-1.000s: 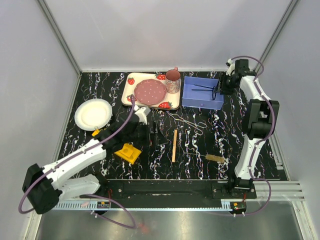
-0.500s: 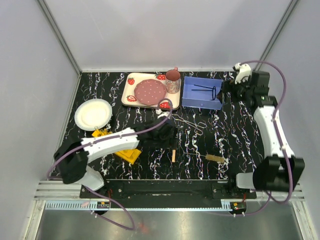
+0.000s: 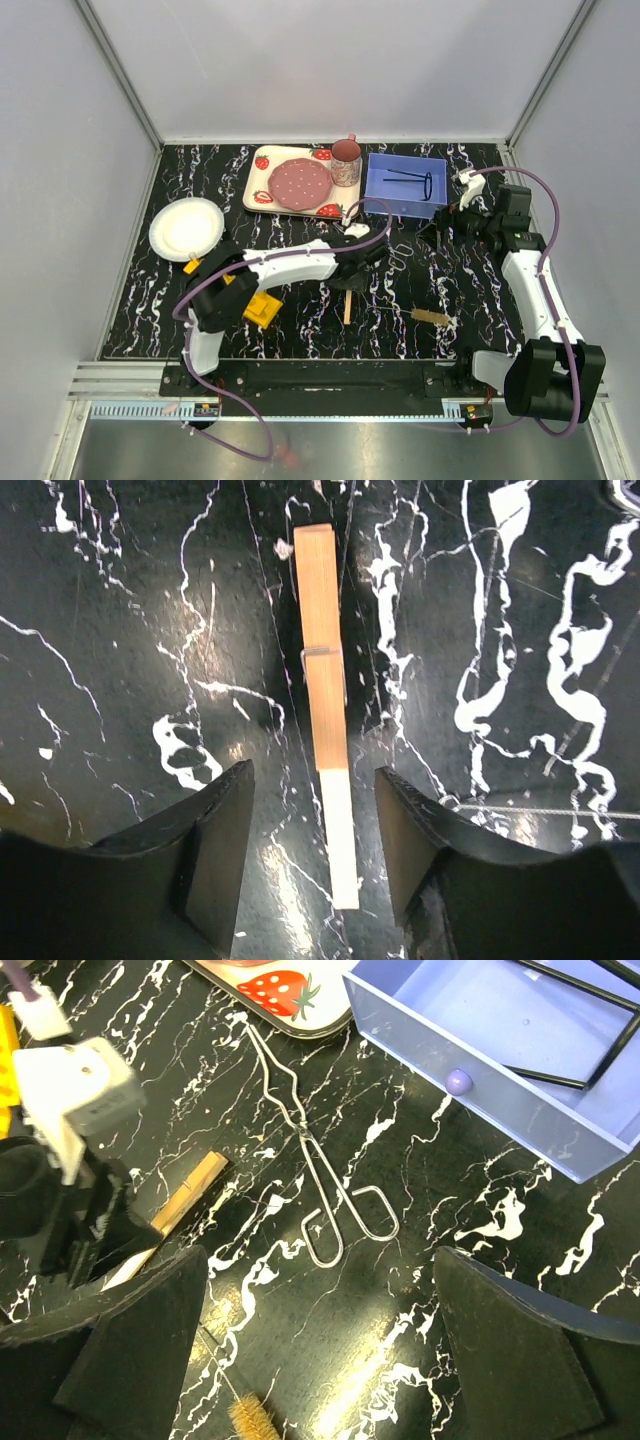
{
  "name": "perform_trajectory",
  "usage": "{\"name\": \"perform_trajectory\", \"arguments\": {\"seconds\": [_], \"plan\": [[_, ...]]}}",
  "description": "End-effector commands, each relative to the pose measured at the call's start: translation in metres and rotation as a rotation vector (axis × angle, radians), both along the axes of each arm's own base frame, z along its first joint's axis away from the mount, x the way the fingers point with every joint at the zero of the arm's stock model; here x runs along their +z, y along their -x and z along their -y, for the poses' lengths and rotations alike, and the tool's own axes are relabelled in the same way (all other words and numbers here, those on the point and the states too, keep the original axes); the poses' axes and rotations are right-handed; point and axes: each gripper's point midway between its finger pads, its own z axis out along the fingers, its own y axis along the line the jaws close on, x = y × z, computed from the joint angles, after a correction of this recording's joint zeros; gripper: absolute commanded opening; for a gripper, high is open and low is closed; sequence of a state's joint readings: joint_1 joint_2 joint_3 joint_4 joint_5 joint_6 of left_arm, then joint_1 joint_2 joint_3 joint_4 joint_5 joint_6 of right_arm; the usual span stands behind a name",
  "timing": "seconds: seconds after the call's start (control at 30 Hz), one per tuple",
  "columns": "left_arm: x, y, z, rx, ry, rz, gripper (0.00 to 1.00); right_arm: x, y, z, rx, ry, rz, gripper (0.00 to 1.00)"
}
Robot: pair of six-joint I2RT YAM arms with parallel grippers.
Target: Organize the chemistry lab equipment
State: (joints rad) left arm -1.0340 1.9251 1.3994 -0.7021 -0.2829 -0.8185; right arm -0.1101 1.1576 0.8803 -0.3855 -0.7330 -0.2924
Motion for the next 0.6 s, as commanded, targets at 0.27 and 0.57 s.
{"name": "perform_trajectory", "arguments": {"seconds": [0.27,0.57], "plan": [[-0.014,-0.020,0.013,-0.017,-0.081,0.025,0.44,0.014,-0.003,-0.003,0.054,0.007,0.084,1.00],[-0.008,-0.019,0.003,-0.028,-0.087,0.054,0.15,0.012,0.011,-0.017,0.157,-0.044,0.061,1.00]]}}
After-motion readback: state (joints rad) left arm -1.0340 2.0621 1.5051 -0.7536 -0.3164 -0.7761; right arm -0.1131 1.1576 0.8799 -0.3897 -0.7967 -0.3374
